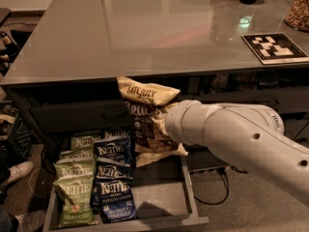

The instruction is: Pick brown chip bag from middle drawer and place on counter

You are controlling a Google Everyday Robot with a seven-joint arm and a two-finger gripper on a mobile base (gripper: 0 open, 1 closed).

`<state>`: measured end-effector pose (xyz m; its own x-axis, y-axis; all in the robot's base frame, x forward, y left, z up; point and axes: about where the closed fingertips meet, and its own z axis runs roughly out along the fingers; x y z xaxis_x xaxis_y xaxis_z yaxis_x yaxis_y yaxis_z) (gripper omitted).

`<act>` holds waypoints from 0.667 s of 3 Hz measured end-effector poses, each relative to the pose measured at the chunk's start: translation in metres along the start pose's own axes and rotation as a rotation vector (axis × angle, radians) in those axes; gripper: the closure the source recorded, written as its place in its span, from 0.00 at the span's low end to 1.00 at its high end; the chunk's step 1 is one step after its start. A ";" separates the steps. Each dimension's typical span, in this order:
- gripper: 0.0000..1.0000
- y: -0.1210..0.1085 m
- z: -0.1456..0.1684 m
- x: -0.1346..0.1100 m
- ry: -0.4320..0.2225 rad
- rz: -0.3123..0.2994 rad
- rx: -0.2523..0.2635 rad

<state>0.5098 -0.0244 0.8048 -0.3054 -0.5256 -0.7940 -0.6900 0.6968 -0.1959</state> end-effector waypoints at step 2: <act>1.00 -0.016 -0.011 -0.075 -0.049 -0.126 -0.007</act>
Offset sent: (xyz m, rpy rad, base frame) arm 0.0594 0.0411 0.1307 -0.0582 -0.1648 0.1682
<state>0.5362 -0.0012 0.8743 -0.1833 -0.5843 -0.7906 -0.7256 0.6230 -0.2922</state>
